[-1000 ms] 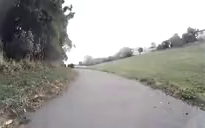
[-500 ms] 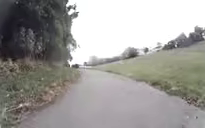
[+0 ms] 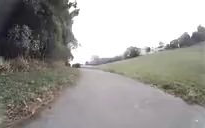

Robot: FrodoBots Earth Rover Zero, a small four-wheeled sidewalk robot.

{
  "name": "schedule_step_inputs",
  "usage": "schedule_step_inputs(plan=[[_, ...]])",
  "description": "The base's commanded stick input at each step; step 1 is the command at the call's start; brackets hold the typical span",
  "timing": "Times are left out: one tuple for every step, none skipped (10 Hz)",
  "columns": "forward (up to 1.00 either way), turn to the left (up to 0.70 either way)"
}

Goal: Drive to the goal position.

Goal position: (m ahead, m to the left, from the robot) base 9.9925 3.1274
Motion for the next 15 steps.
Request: schedule_step_inputs(plan=[[1.0,0.0],[1.0,0.0],[1.0,0.0],[1.0,0.0],[1.0,0.0],[1.0,0.0],[1.0,0.03],[1.0,0.04],[1.0,0.18],[1.0,0.21],[1.0,0.03],[1.0,0.03],[1.0,0.02],[1.0,0.02],[1.0,0.02]])
